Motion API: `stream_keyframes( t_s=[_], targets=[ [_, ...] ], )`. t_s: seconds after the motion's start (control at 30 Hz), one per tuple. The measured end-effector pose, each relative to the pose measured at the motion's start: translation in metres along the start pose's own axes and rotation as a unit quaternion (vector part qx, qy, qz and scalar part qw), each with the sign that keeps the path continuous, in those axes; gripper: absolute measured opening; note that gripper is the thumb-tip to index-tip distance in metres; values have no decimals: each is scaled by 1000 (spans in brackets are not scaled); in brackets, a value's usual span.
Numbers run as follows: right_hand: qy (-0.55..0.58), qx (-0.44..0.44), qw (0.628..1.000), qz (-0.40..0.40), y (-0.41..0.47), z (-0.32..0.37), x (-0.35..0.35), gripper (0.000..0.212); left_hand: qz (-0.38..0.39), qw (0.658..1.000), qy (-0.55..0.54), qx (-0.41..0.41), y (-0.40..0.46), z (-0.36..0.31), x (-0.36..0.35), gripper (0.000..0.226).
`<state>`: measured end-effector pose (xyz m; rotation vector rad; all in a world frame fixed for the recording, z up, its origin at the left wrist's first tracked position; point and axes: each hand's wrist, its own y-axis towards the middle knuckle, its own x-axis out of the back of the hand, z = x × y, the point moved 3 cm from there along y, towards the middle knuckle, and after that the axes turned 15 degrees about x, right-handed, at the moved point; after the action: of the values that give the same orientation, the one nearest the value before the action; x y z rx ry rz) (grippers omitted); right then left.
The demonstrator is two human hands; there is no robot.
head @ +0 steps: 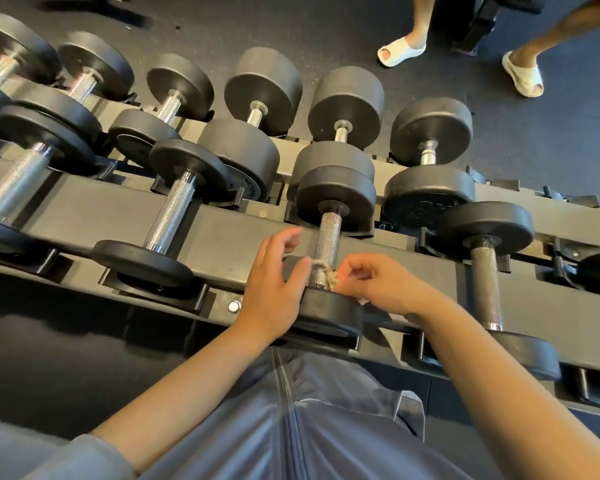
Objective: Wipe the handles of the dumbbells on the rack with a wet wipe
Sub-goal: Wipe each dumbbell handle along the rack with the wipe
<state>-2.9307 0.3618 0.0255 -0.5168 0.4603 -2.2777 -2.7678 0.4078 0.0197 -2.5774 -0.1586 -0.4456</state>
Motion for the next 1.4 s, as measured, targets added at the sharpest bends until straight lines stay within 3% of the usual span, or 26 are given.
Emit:
stream_keyframes(
  t_s=[0.13, 0.27, 0.43, 0.57, 0.73, 0.93, 1.07, 1.27, 1.4],
  targets=[
    [-161, 25, 986, -44, 11, 29, -1, 8, -48, 992, 91, -71, -3, -8, 22, 26],
    [-377, 92, 921, -34, 45, 77, -22, 7, -141, 974, 103, -147, -4, -23, 90, 28],
    [-331, 142, 933, -23, 113, 130, -67, 8, -229, 960, 115, -111, 14, 1, 184, 32],
    [-235, 121, 964, 6, 164, 154, -111, 9, -176, 979, 99, -20, 43, 27, 218, 24],
    [-191, 80, 969, -133, 179, 144, -139, 8, -77, 996, 32, -1, 61, 34, 205, 32],
    [-293, 86, 904, -299, 199, 138, -126, 16, -21, 1000, -9, 16, 66, 37, 206, 33],
    [-343, 107, 871, -335, 204, 134, -126, 17, -30, 999, -18, 6, 64, 35, 207, 32],
    [-221, 95, 899, -366, 187, 126, -136, 23, -25, 1000, -14, -4, 65, 36, 207, 38],
    [-325, 141, 883, -309, 196, 132, -126, 20, -30, 999, -18, -5, 66, 37, 207, 33]
  ],
)
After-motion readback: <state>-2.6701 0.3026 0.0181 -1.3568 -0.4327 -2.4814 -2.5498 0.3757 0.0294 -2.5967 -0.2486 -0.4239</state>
